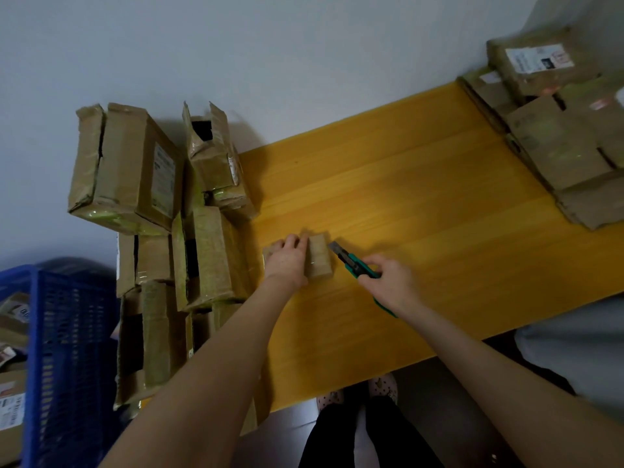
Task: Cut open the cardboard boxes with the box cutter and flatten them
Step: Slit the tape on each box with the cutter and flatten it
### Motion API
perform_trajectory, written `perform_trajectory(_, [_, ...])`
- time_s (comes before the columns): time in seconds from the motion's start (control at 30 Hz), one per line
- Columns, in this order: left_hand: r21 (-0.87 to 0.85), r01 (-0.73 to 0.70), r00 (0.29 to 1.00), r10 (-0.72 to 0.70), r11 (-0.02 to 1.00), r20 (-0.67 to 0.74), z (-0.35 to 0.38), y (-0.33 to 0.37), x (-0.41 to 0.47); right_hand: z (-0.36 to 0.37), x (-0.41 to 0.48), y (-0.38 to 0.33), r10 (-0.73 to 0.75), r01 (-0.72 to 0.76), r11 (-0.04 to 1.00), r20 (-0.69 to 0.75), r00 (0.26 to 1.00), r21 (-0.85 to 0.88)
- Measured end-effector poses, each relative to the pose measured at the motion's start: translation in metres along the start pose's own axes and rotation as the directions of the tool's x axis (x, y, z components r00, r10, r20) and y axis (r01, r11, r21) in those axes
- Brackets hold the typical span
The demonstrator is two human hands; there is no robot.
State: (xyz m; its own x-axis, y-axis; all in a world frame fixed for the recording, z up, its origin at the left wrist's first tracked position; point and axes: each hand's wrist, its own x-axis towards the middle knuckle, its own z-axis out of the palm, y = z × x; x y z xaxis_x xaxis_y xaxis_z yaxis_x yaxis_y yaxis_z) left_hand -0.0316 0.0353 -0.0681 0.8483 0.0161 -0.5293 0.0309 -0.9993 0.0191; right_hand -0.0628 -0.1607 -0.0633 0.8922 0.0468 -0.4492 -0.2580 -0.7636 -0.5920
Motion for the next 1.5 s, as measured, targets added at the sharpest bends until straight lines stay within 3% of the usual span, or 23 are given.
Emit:
perform_trajectory(0.23, [-0.022, 0.000, 1.000, 0.000, 1.000, -0.024, 0.003, -0.002, 0.000, -0.007, 0.008, 0.002, -0.065, 0.069, 0.995, 0.068, 0.996, -0.066])
perform_trajectory(0.67, [0.008, 0.024, 0.999, -0.023, 1.000, -0.025, 0.002, 0.001, -0.001, -0.016, -0.006, 0.015, -0.118, 0.103, 0.991, 0.215, 0.969, 0.083])
perform_trajectory(0.8, [0.005, 0.017, 0.999, -0.017, 1.000, -0.027, 0.000, 0.000, -0.003, -0.021, -0.005, 0.019, -0.095, 0.085, 0.995, 0.256, 0.962, 0.050])
perform_trajectory(0.87, [0.001, 0.030, 0.999, -0.030, 1.000, -0.030, -0.002, 0.000, -0.004, -0.020, -0.003, 0.021, -0.036, 0.027, 0.999, 0.202, 0.979, 0.044])
perform_trajectory(1.0, [-0.120, 0.172, 0.984, -0.176, 0.978, -0.022, 0.007, -0.001, -0.008, -0.004, 0.014, 0.006, 0.115, -0.111, 0.989, -0.044, 0.992, 0.097])
perform_trajectory(1.27, [-0.463, 0.238, 0.971, -0.222, 0.853, 0.090, 0.032, -0.015, -0.021, 0.021, 0.064, -0.008, 0.157, -0.157, 0.980, -0.014, 0.988, -0.122])
perform_trajectory(1.4, [-0.509, 0.246, 0.967, -0.242, 0.825, 0.076, 0.035, -0.015, -0.027, 0.017, 0.053, -0.019, 0.042, -0.065, 0.964, -0.093, 0.995, -0.258])
perform_trajectory(1.5, [-0.532, 0.264, 0.962, -0.260, 0.804, 0.084, 0.034, -0.008, -0.032, 0.029, 0.036, -0.042, 0.058, -0.044, 0.967, 0.047, 0.997, -0.252])
